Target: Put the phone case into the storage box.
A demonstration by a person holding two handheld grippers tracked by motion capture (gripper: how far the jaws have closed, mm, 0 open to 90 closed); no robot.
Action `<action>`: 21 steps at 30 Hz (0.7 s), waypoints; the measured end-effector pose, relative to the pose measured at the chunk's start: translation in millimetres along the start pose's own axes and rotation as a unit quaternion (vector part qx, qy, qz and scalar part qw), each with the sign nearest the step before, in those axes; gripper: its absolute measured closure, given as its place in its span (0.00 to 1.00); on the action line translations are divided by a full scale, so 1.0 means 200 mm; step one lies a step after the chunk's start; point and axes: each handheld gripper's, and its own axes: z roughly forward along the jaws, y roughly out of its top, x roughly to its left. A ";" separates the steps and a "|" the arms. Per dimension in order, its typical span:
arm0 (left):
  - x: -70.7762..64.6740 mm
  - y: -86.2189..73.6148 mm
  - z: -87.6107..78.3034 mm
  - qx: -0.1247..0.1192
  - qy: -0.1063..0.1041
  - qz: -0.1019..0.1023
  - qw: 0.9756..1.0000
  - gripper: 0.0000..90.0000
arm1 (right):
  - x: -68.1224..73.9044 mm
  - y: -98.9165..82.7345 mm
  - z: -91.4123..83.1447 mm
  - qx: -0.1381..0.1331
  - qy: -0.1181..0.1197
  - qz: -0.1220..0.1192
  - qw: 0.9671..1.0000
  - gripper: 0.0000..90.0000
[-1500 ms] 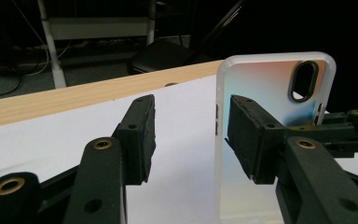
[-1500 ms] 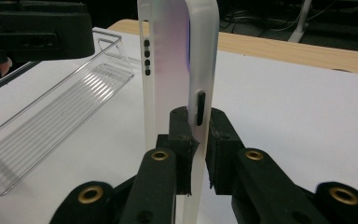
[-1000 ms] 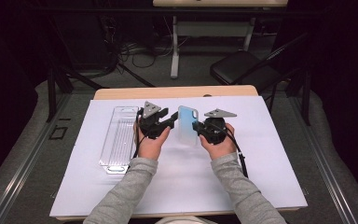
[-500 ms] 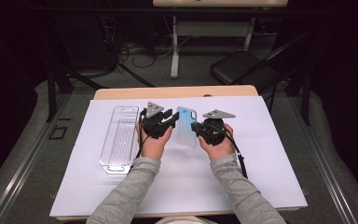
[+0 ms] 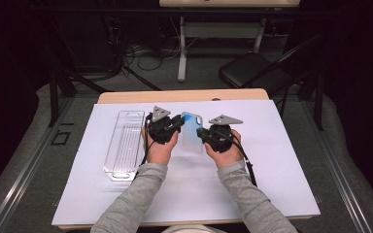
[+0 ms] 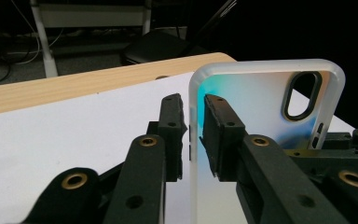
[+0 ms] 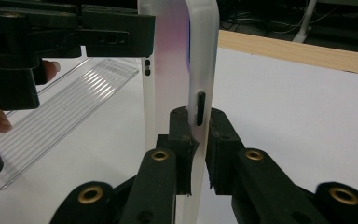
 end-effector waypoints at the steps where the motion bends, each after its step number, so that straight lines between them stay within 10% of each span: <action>1: 0.00 0.00 0.00 0.000 -0.002 0.000 1.000 0.87 | 0.00 0.00 0.00 -0.001 -0.001 -0.002 1.000 0.91; 21: 0.01 0.00 0.00 0.005 -0.004 -0.026 1.000 0.97 | 0.01 0.00 0.00 -0.001 0.002 0.000 1.000 0.91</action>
